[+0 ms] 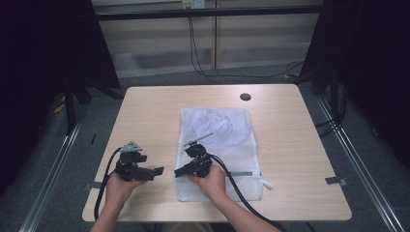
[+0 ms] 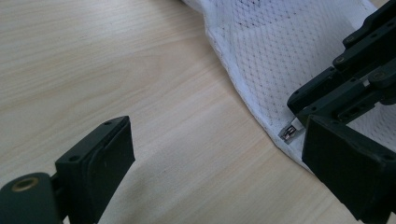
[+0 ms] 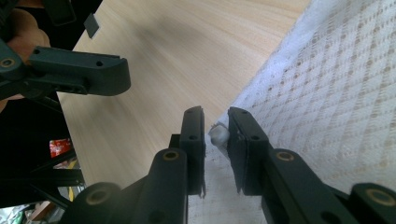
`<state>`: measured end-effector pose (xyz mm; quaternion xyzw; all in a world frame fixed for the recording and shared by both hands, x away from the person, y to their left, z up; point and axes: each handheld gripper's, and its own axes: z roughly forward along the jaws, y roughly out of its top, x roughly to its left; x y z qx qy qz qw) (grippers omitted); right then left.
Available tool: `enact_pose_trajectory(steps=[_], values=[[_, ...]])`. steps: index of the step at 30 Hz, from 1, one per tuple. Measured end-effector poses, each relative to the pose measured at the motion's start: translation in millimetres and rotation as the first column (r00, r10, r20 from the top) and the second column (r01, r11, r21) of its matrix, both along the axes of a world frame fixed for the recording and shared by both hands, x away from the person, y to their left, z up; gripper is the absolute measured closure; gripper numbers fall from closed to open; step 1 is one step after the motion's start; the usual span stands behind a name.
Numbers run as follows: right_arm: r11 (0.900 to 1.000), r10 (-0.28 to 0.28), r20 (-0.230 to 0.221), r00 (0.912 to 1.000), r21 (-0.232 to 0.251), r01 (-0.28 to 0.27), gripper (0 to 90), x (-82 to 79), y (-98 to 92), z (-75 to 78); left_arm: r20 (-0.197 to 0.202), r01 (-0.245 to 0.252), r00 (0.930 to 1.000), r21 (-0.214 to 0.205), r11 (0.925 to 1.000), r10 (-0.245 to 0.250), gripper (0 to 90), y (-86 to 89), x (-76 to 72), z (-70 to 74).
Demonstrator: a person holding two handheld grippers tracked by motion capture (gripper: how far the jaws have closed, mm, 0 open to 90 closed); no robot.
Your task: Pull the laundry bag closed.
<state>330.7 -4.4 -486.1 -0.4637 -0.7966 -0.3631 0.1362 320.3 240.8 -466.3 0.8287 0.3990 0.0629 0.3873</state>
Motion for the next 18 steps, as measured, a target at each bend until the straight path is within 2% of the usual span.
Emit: enact_pose_trajectory(steps=[4, 5, 9, 14, 18], values=[[1.0000, 0.005, -0.002, 1.0000, -0.008, -0.005, 77.8, 0.5, 2.1, -2.0, 0.001, 0.003, 1.0000, -0.001, 1.0000, -0.003, 9.1, 0.1, 0.0, 0.1], [0.9999, 0.007, 0.009, 0.9999, -0.009, -0.007, 82.5, 1.2, 2.9, -3.9, 0.002, 0.000, 1.0000, -0.006, 1.0000, 0.000, 9.2, -0.3, -0.1, -0.1], [0.9998, 0.010, -0.002, 0.9999, -0.018, -0.011, 84.0, 1.5, 2.8, -3.5, -0.008, 0.005, 1.0000, -0.025, 0.9997, -0.006, 9.9, 0.0, -0.5, 0.6], [1.0000, 0.000, 0.020, 0.9998, -0.006, 0.000, 86.7, 1.0, -0.7, 2.6, -0.010, -0.003, 0.9999, -0.037, 0.9993, 0.002, 9.7, 0.8, -1.5, 1.8], [1.0000, 0.003, 0.020, 0.9998, -0.005, -0.002, 86.7, 1.4, -5.0, 7.3, -0.037, 0.005, 0.9993, -0.067, 0.9977, -0.008, 10.0, -1.0, -1.9, 1.6]])
